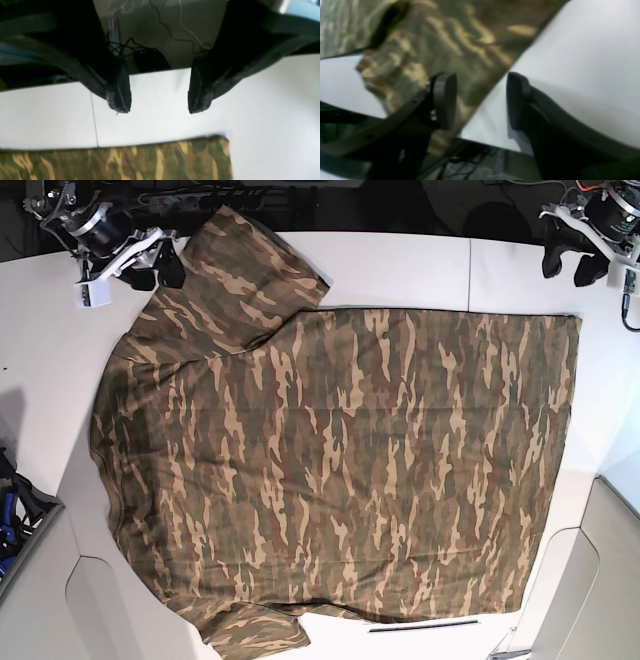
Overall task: Fold the T-shirt properly
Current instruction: 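Move both grippers down to the shirt's shoulder corners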
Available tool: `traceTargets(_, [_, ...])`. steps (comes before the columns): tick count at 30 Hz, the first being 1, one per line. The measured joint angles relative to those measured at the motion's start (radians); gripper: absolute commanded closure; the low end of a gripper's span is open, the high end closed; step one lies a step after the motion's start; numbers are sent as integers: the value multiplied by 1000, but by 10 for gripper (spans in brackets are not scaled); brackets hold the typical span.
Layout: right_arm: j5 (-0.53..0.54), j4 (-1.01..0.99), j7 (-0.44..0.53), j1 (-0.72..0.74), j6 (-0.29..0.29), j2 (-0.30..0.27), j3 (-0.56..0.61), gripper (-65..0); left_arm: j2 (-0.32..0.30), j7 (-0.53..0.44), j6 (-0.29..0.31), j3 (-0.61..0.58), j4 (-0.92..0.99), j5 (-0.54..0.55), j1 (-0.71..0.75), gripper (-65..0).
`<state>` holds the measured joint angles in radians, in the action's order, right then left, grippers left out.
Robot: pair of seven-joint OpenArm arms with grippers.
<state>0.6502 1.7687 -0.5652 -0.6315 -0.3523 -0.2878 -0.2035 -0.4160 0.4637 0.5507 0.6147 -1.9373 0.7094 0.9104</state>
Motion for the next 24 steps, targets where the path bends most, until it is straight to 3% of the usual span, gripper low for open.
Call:
traceTargets(3, [16,0,-4,0,-4,28,1,-319,-11,0,-30,0,0,3,-10,-412])
traceTargets(12, [11,0,-1,0,-10,91,34,-319,-55,-3,-38,0,34,11,-72,-424])
traceTargets(24, [-24,0,0,0,-19,97,35,-319,-143,2,-35,-2,343,121,-285,-424])
